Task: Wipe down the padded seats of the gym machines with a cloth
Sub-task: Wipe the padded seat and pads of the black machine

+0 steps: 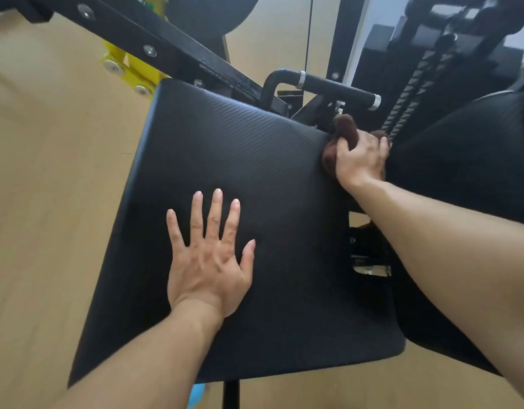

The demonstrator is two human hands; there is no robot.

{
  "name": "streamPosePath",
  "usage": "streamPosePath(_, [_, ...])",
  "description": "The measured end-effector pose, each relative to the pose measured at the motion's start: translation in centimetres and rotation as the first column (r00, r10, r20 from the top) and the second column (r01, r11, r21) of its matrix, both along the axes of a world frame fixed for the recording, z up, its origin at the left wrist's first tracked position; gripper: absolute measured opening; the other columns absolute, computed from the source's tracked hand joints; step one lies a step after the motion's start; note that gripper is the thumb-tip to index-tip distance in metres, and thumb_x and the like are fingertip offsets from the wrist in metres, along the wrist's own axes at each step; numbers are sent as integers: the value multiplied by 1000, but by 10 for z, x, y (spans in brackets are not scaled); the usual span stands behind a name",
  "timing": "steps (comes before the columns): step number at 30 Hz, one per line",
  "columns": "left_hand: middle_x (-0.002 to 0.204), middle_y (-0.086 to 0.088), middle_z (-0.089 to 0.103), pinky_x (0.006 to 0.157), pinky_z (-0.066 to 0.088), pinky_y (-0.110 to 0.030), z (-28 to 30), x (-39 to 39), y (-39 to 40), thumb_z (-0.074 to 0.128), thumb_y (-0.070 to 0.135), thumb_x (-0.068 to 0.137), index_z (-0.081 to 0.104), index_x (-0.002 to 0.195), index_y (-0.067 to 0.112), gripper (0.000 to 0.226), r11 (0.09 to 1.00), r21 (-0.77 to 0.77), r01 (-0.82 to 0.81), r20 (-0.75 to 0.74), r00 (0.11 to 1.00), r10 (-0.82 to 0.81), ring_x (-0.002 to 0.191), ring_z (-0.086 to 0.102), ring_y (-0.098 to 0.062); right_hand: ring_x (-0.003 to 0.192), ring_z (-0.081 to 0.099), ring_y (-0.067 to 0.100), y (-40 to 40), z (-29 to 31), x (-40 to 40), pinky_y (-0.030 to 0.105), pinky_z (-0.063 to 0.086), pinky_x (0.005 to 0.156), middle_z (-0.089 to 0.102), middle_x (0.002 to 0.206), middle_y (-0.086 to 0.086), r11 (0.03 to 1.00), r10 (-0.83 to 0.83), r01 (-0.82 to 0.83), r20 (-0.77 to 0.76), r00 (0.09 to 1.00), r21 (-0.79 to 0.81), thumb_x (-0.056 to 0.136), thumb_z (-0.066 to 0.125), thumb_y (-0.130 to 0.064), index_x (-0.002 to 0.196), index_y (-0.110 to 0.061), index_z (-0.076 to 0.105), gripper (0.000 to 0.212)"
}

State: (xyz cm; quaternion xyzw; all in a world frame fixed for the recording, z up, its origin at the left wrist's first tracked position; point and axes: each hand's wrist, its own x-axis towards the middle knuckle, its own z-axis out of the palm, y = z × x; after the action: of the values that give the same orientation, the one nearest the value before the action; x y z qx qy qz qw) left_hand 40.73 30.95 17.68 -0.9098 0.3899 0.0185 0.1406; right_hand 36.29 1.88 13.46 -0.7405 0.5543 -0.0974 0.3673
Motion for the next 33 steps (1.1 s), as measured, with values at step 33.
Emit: streamPosePath(33, [157, 8, 43, 118, 24, -22, 72, 35, 120, 33, 42, 108, 49, 146, 23, 45, 669, -657, -347, -556, 822, -119, 146, 35, -8, 154, 22, 29, 217, 9, -144, 43, 20, 125, 41, 161, -1, 988, -148, 150, -76, 986, 24, 104, 46, -39, 152, -23, 45, 50])
